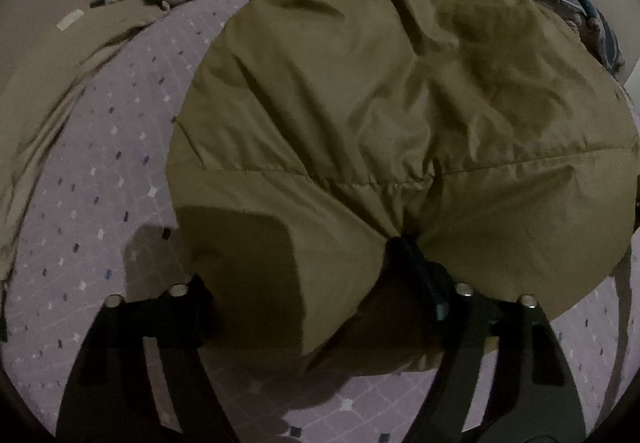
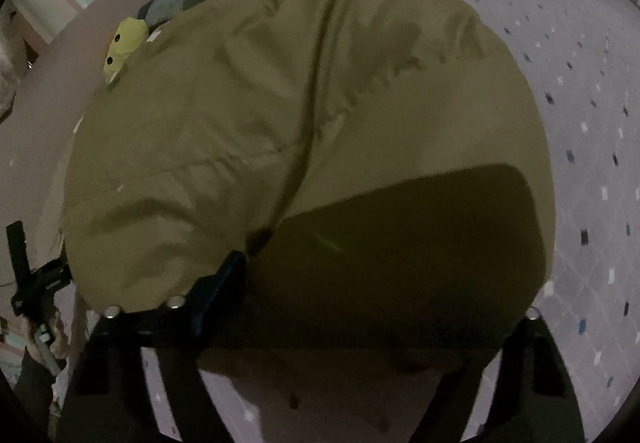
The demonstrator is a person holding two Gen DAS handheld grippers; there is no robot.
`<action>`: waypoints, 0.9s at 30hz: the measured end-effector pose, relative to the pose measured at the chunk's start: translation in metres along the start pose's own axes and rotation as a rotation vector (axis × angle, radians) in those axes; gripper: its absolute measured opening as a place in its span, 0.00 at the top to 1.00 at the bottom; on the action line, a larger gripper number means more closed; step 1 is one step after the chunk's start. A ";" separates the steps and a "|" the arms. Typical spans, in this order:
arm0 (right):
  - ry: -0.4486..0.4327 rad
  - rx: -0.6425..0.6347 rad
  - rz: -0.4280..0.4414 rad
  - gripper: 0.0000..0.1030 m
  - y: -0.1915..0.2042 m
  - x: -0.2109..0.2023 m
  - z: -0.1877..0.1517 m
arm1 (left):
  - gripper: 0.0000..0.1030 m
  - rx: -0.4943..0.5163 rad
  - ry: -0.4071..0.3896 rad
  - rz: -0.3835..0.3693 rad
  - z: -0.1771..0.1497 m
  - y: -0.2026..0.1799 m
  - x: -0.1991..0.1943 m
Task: Fold large clothes
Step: 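Lift the gripped edge with both tools and fold it over the jacket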
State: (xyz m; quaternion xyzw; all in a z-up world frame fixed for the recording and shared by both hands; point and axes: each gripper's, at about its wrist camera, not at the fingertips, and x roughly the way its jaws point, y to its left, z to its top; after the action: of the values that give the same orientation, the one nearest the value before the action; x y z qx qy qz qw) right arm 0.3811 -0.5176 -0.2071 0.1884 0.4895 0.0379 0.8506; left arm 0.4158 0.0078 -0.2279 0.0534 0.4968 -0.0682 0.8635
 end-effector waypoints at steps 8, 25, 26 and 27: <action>-0.033 -0.088 -0.116 0.49 0.024 -0.006 0.005 | 0.47 0.015 -0.008 0.075 0.001 -0.015 -0.007; -0.020 -0.127 -0.193 0.49 0.047 0.005 0.009 | 0.48 0.029 -0.006 0.127 -0.001 -0.050 -0.017; -0.022 -0.126 -0.194 0.49 0.048 0.005 0.008 | 0.48 0.031 -0.007 0.127 -0.001 -0.053 -0.016; -0.024 -0.126 -0.196 0.49 0.048 0.006 0.008 | 0.48 0.031 -0.007 0.127 -0.001 -0.052 -0.016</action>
State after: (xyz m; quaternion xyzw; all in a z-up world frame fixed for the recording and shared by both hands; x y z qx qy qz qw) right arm 0.3965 -0.4738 -0.1910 0.0863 0.4922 -0.0171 0.8660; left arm 0.3983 -0.0426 -0.2160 0.0980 0.4882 -0.0210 0.8670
